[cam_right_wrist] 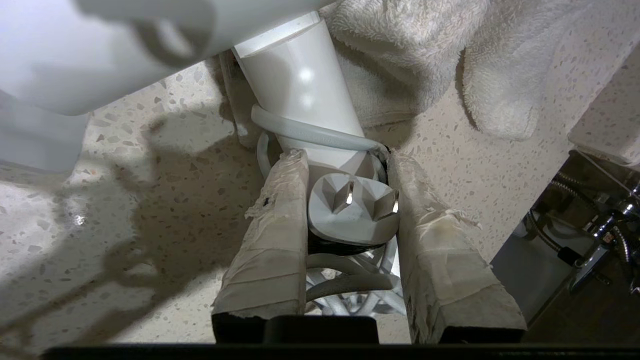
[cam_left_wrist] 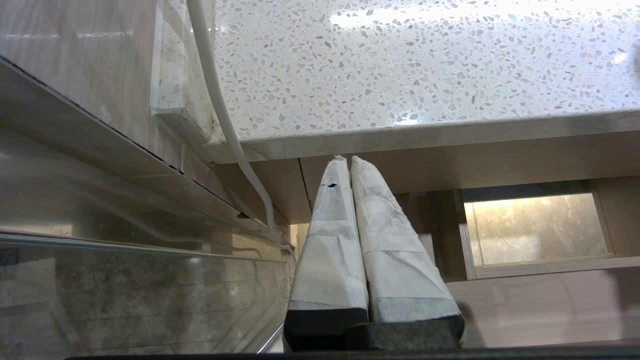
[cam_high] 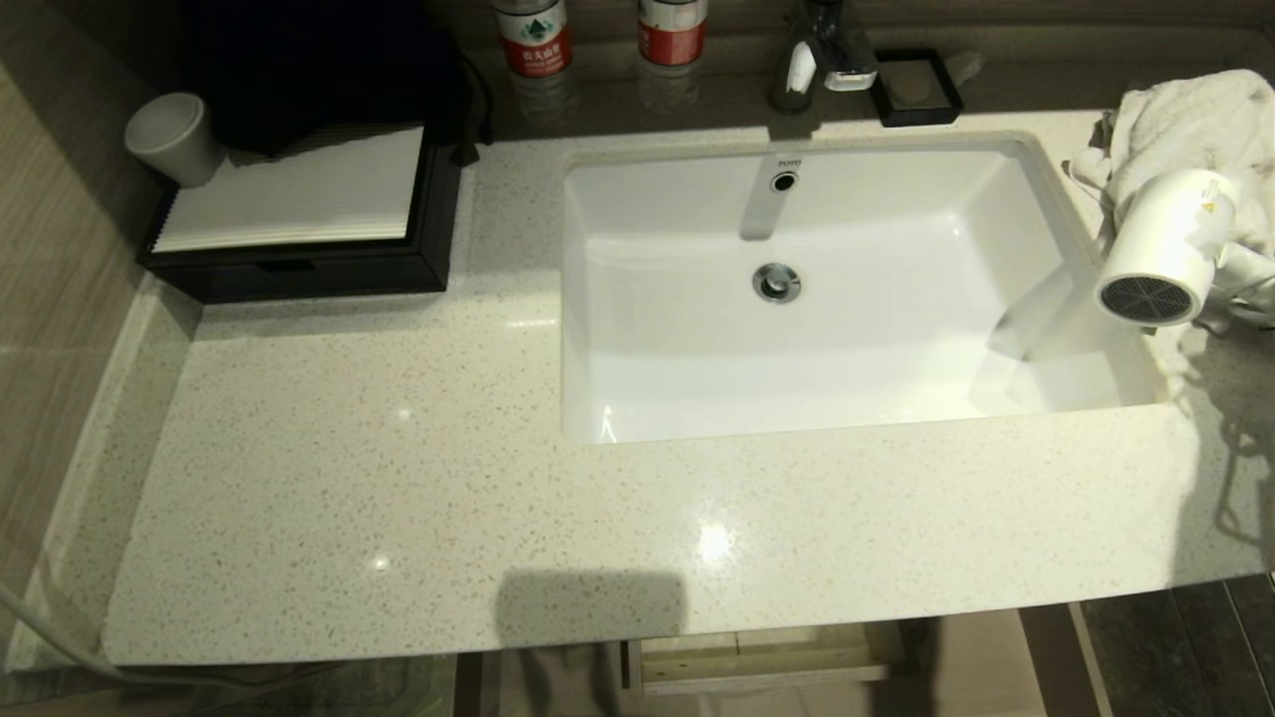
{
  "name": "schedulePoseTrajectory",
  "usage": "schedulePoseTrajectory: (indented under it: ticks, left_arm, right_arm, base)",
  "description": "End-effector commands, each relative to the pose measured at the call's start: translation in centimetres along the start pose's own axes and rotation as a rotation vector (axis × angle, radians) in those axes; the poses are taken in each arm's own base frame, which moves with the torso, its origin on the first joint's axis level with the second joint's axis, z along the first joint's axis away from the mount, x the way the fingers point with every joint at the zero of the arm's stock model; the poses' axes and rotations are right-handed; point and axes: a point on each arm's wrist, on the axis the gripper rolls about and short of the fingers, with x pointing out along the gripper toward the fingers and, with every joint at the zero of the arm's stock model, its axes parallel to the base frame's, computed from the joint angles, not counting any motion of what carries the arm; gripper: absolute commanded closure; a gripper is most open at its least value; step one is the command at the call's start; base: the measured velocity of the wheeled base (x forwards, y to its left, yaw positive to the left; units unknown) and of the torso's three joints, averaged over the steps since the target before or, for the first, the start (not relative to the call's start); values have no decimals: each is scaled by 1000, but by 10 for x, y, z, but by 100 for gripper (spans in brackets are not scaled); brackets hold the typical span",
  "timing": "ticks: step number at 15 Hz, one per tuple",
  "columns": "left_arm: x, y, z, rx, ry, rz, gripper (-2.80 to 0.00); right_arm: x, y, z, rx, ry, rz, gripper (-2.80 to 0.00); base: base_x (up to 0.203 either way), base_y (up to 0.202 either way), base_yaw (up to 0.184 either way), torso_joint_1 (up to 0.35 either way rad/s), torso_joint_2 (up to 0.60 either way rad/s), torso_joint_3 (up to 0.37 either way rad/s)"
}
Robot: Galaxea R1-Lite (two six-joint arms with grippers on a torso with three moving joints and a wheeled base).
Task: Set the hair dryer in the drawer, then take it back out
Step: Place it on the countertop
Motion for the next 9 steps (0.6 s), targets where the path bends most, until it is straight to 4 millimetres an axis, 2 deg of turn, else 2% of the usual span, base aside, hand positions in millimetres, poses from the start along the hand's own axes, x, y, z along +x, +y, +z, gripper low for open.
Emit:
schedulePoseTrajectory:
  ticks: [1, 8, 9]
  left_arm:
    - [0, 0, 0, 0, -1, 0, 0]
    - [0, 0, 0, 1, 1, 0, 0]
    - [0, 0, 0, 0, -1, 0, 0]
  right_arm:
    - [4, -1, -1, -2, 3, 4, 0]
    - [5, 2, -4, 7, 15, 18, 0]
    - [5, 2, -5, 11, 18, 21, -145]
  base:
    - [0, 0, 0, 0, 0, 0]
    - [0, 0, 0, 0, 0, 0]
    - [0, 0, 0, 0, 0, 0]
